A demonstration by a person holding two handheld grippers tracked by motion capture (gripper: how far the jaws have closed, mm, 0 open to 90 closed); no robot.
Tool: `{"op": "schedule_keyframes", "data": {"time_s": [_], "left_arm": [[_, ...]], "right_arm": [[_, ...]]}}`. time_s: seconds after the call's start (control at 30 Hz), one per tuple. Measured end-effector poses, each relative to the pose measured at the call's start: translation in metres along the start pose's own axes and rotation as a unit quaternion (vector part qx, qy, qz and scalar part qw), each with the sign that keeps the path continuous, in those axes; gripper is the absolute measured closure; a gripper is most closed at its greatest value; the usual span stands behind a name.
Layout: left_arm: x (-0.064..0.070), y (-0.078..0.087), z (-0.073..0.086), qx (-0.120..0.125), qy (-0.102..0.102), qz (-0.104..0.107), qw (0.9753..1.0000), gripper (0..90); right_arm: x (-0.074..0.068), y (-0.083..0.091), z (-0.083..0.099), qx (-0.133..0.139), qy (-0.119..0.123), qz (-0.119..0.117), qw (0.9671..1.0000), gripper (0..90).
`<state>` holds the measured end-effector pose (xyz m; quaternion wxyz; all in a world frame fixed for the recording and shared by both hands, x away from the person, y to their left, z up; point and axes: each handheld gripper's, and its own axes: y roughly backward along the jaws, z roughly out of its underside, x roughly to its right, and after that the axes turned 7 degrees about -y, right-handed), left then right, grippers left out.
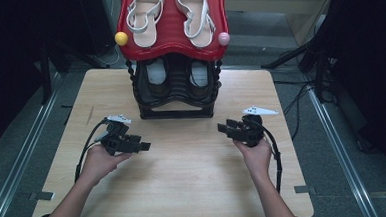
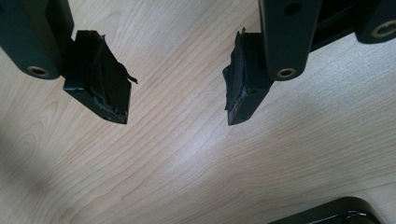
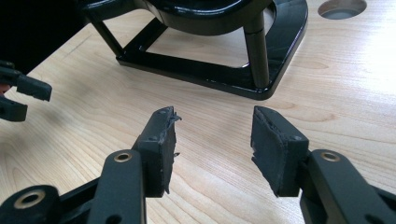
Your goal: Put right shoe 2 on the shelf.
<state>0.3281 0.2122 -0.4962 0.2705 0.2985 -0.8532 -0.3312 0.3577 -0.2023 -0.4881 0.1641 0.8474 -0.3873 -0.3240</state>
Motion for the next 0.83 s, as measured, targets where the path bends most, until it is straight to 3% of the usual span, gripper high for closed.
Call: {"op": "schedule_keyframes", "data": {"time_s": [0.3,0.67,0.77,0.83], "left_arm": [[0.0001,-0.0019,0.0004,0.001,-0.008,-0.001,1.0000,40.5],[-0.0021,-0.0004,0.0004,0.016,-0.003,0.001,0.9999,36.9],[-0.0018,0.0009,0.0005,0.025,0.002,0.001,0.9997,35.0],[-0.0004,0.0039,0.0006,0.035,-0.005,0.001,0.9994,34.3]], "right_arm": [[-0.0023,0.0001,0.0009,-0.005,0.010,-0.002,0.9999,50.6],[-0.0030,-0.0002,0.0016,-0.009,0.017,0.002,0.9998,51.3],[-0.0024,-0.0019,0.0019,-0.010,0.017,0.006,0.9998,51.0],[-0.0025,-0.0026,0.0018,-0.009,0.016,0.006,0.9998,51.0]]}}
